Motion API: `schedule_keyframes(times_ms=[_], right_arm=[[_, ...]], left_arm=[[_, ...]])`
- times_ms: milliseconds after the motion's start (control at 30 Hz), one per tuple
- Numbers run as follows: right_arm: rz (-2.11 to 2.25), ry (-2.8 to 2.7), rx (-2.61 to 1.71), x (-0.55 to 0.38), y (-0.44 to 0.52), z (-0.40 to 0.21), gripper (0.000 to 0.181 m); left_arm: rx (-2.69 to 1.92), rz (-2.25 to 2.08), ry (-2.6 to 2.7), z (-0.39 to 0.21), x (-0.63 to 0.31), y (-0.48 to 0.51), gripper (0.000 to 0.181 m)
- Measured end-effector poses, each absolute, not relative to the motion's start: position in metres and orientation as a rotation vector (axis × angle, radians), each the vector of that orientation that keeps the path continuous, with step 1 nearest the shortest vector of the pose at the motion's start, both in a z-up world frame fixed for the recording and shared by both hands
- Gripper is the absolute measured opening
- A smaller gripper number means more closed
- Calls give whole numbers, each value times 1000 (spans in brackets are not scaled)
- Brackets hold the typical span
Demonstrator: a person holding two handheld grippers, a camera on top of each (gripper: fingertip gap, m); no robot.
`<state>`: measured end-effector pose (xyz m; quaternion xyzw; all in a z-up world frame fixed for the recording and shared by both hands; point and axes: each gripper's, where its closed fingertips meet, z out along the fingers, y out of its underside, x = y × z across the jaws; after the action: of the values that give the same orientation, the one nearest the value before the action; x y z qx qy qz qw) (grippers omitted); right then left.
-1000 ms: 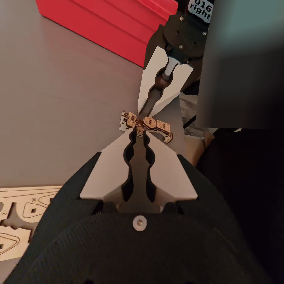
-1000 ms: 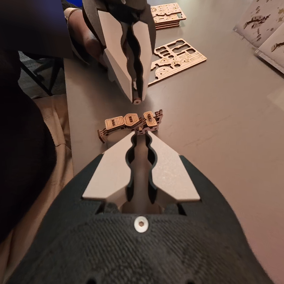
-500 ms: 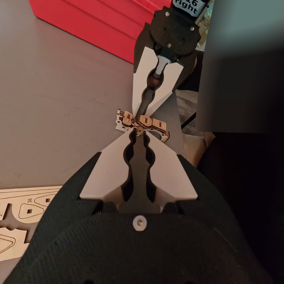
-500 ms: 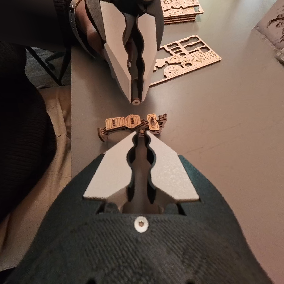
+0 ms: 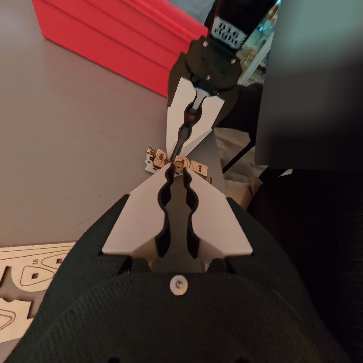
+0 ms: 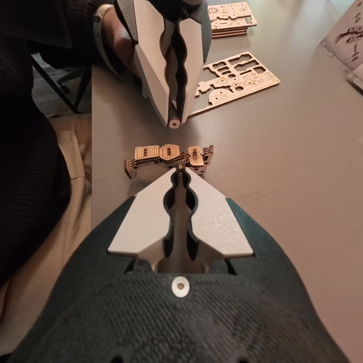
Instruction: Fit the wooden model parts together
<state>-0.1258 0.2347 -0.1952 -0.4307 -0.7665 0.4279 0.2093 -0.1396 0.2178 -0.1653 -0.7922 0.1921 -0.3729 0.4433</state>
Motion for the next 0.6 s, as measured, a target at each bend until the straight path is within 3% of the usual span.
schedule_keyframes(times_ms=[33, 333, 600], right_arm=[[1209, -2115, -1202, -126, 235, -192, 2], [1418, -1894, -1144, -128, 237, -154, 2], [1590, -1765, -997, -119, 226, -118, 1]], left_arm=[[-1937, -943, 465, -161, -142, 218, 7], [-1675, -1335, 223, -120, -165, 219, 6], [-1649, -1324, 241, -115, -163, 217, 6]])
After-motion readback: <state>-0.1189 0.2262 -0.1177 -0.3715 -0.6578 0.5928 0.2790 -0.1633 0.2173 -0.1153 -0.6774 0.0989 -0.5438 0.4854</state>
